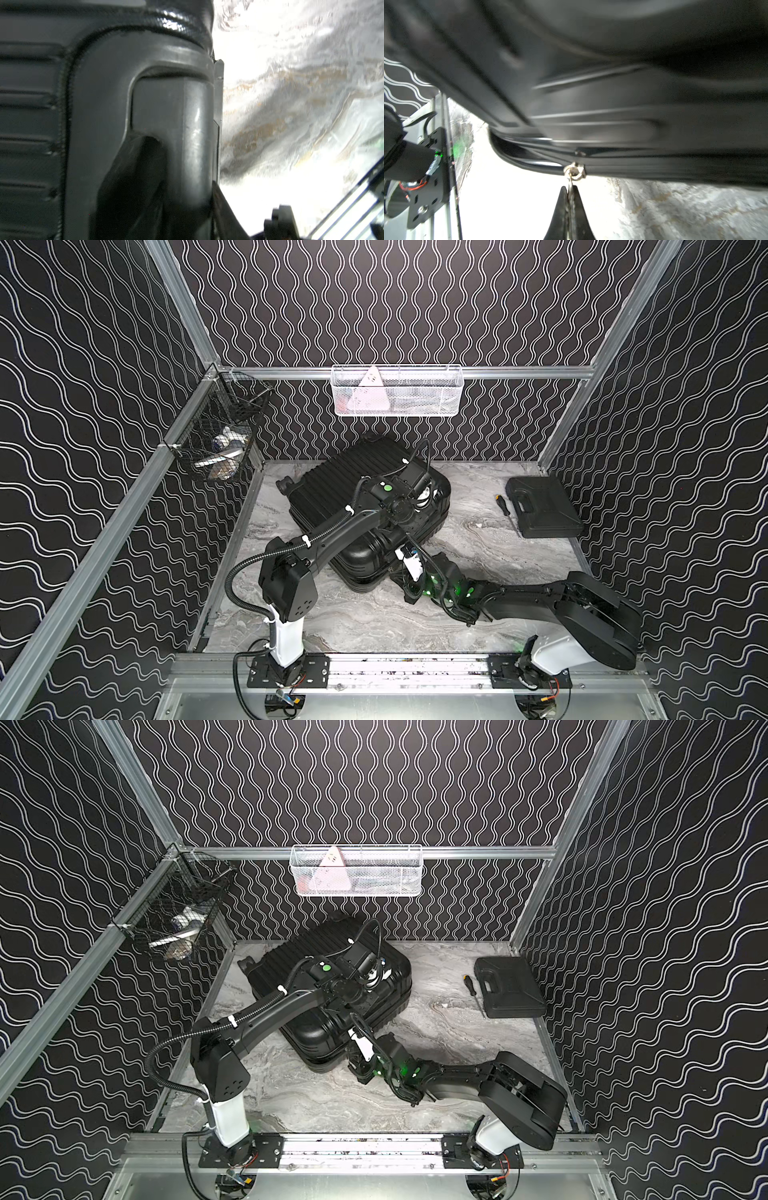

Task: Close the suitcase zippers
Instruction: Zip the zipper on the suitcase.

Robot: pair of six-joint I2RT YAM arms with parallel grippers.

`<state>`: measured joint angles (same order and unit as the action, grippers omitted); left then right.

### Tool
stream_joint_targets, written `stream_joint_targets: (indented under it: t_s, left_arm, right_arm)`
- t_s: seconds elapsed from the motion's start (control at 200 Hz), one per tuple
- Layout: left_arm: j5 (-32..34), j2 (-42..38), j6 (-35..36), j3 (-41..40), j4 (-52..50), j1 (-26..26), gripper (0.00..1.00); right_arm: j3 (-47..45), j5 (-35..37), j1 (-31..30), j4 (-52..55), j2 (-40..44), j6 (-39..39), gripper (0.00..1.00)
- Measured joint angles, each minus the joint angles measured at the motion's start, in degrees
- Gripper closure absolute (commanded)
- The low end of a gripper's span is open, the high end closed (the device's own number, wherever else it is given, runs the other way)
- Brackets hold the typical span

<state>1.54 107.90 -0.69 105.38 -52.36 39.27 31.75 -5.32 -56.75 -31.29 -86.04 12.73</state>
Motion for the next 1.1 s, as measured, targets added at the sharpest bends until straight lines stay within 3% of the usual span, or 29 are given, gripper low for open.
stream_joint_targets:
  t_s: [1.101]
  left_arm:
    - [1.07, 2.21, -7.87, 0.31, 7.21, 0.0, 0.87]
  right_arm:
    - [1.22, -2.69, -2.99, 3.13, 0.22, -2.91, 1.0]
